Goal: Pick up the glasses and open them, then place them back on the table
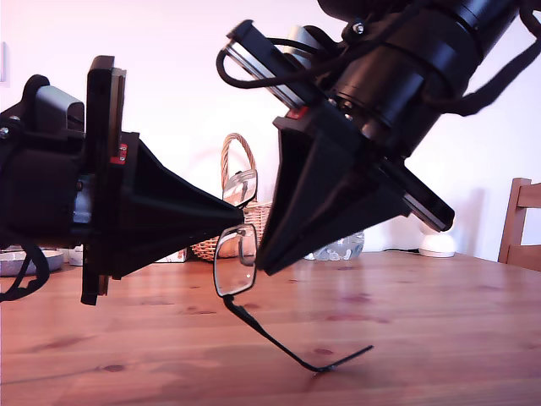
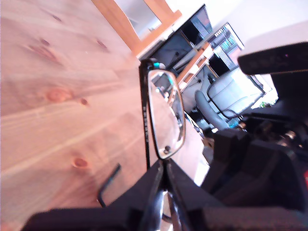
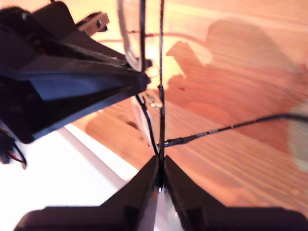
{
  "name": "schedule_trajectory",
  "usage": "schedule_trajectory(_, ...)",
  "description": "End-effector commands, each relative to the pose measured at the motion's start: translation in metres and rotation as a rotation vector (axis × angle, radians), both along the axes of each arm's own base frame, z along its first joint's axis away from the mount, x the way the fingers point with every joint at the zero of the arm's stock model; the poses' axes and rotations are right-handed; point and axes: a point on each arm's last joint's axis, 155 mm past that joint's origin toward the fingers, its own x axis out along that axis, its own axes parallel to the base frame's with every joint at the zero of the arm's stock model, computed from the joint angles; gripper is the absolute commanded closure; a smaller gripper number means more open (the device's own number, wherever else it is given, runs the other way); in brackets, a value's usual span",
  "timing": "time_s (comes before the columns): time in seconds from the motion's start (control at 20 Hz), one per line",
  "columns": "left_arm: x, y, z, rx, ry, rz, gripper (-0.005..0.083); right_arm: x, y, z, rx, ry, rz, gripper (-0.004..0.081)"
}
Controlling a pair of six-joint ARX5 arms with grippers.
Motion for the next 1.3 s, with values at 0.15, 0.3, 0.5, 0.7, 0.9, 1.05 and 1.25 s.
schedule_trajectory(0.15, -0.003, 0.002, 0.002, -0.012, 0.008, -0.031, 0.0796, 0.002, 0.003, 0.005, 0.005, -0.042, 0.038, 0.0778)
schedule_trajectory(0.3, 0.0, 0.007, 0.002, -0.021, 0.029, -0.036, 0.0796, 0.004, 0.002, 0.004, -0.004, -0.061, 0.045, 0.0778)
schedule_trajectory(0.5, 0.0, 0.008, 0.003, -0.027, 0.043, -0.042, 0.0796, 0.008, 0.0, 0.003, -0.017, -0.086, 0.047, 0.0778)
schedule_trajectory(0.7, -0.002, 0.005, 0.006, -0.04, 0.054, -0.065, 0.0796, 0.012, -0.003, 0.002, -0.04, -0.119, 0.051, 0.0778)
schedule_trajectory(0.9, -0.003, 0.002, 0.012, -0.056, 0.06, -0.088, 0.0796, 0.017, -0.009, -0.002, -0.076, -0.142, 0.038, 0.0778)
schedule_trajectory(1.05, -0.004, 0.001, 0.014, -0.066, 0.071, -0.102, 0.0796, 0.019, -0.012, -0.004, -0.098, -0.164, 0.045, 0.0779)
schedule_trajectory(1.25, -0.008, 0.0, 0.015, -0.07, 0.083, -0.124, 0.0796, 0.025, -0.017, -0.005, -0.127, -0.2, 0.044, 0.0779)
